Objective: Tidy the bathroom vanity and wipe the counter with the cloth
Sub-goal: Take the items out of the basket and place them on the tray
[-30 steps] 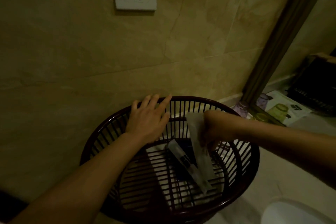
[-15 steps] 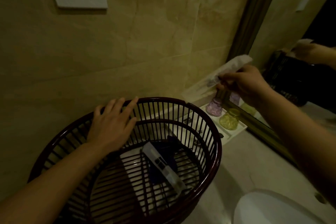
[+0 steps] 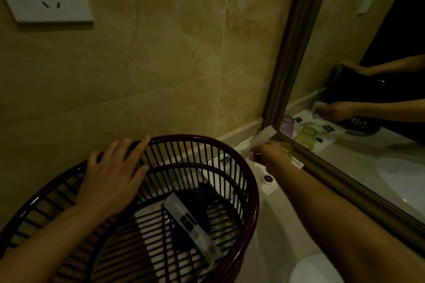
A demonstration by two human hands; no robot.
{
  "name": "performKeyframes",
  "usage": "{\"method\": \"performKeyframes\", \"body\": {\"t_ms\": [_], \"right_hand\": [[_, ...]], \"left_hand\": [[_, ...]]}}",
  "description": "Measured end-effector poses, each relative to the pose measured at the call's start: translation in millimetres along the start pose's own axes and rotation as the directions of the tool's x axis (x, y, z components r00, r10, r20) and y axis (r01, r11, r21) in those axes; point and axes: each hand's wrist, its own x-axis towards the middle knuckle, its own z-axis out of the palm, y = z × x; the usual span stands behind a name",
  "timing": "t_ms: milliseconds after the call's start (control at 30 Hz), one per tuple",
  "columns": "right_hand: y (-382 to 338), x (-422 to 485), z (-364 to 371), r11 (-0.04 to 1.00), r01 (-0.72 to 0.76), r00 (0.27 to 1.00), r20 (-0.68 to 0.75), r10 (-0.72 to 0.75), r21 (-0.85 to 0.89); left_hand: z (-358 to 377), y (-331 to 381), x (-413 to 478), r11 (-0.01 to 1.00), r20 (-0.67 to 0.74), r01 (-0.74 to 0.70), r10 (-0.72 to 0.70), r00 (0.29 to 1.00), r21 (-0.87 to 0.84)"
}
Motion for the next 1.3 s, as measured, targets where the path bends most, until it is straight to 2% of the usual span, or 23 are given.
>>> {"method": "performKeyframes", "body": {"t_ms": [233, 333, 433, 600, 833, 1000, 1100, 1167, 1233, 1300], "right_hand": [[26, 26, 29, 0.991, -0.126, 0.992, 0.014, 0.126, 0.044], [28, 34, 32, 0.990, -0.124, 0.992, 0.006, 0.124, -0.064], [25, 34, 28, 0.983, -0.042, 0.999, -0.014, 0.041, -0.180], [-4, 9, 15, 0.985, 0.089, 0.992, 0.106, -0.074, -0.149], [-73, -65, 13, 0.896, 0.372, 0.916, 0.250, -0.313, -0.242], [-115, -123, 25, 0.772, 0.544, 0.824, 0.382, -0.418, -0.328], [-127, -156, 43, 0.721, 0.607, 0.772, 0.466, -0.433, -0.335], [-129, -174, 62, 0.644, 0.665, 0.718, 0.561, -0.412, -0.378], [-121, -186, 87, 0.495, 0.738, 0.646, 0.690, -0.326, -0.457], [-102, -190, 119, 0.246, 0.800, 0.589, 0.794, -0.151, -0.547]], "left_hand": [[0, 0, -2, 1.000, -0.012, -0.002, 0.002, 1.000, 0.020], [3, -2, -1, 0.999, -0.018, -0.006, 0.006, 1.000, 0.035], [4, -4, 0, 0.999, -0.019, -0.017, 0.018, 1.000, 0.040], [5, -1, 1, 0.999, -0.028, -0.015, 0.016, 0.999, 0.030], [7, -3, 0, 1.000, -0.038, -0.019, 0.020, 0.999, 0.019], [8, -3, 0, 0.999, -0.071, -0.034, 0.034, 0.997, 0.005], [9, -4, 1, 0.999, -0.075, -0.050, 0.050, 0.996, 0.012], [10, -4, 2, 0.998, -0.083, -0.053, 0.055, 0.995, 0.022], [9, -5, 2, 0.998, -0.092, -0.054, 0.056, 0.994, 0.032], [8, -4, 2, 0.998, -0.098, -0.059, 0.061, 0.993, 0.025]]}}
